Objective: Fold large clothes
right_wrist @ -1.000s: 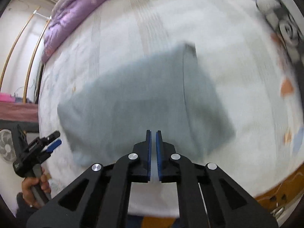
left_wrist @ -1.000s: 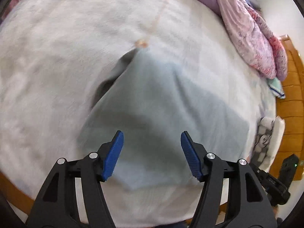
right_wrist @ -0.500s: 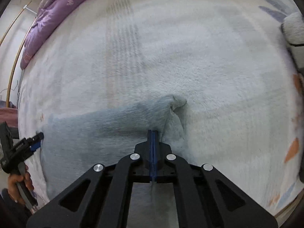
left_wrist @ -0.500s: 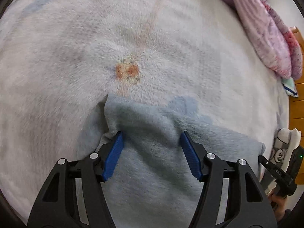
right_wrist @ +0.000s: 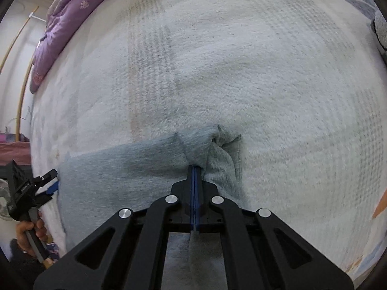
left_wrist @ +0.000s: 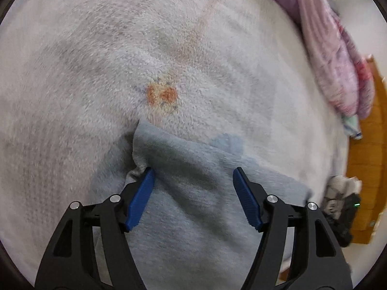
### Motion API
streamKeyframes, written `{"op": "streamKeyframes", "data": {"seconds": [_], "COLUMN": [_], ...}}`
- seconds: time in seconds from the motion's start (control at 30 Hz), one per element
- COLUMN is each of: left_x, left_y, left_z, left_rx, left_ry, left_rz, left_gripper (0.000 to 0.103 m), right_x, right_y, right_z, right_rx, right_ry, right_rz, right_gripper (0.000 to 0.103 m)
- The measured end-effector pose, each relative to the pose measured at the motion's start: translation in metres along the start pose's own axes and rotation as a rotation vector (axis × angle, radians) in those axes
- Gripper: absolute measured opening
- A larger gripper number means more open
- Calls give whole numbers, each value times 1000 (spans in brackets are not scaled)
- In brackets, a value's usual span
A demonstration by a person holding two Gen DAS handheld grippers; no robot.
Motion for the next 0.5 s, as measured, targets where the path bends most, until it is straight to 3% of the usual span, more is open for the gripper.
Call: {"op": "streamKeyframes", "data": {"seconds": [0.07,0.1,0.13,0.3,0.4,0.5], "left_x": [18,28,36,56,49,44], "left_y": [9,16,23,69,88,96], "left_z": [5,8,12,48,75,88], "left_rx": [64,102,128,235,262,238], "left_ry": [-18,-35,-50,-81,-35,-8], "left_rz": [85,124,141,97,80,76], "left_gripper": [69,69,71,73,73,73], "right_x": [15,24,31,46,26,-3], "right_y": [5,13,20,91,146,174], "right_z": [-3,-3,-2,12,24,31], "right_rx": [17,38,55,176,271,309], "right_ry": [-7,-24,-37,-52,-3,53], "right_rz": [12,22,24,-23,-52,-40], "right_gripper": [0,7,6,6,6,6]}}
Point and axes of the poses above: each gripper's, at about its wrist camera, not at the fingertips, and x roughly against the way its jaws point, y to its left, z to its underside, the point moved 7 cm from there along -x, roughly the way its jaws point, and after that the axes turned 5 degrees about -z, right-handed, at the moved point
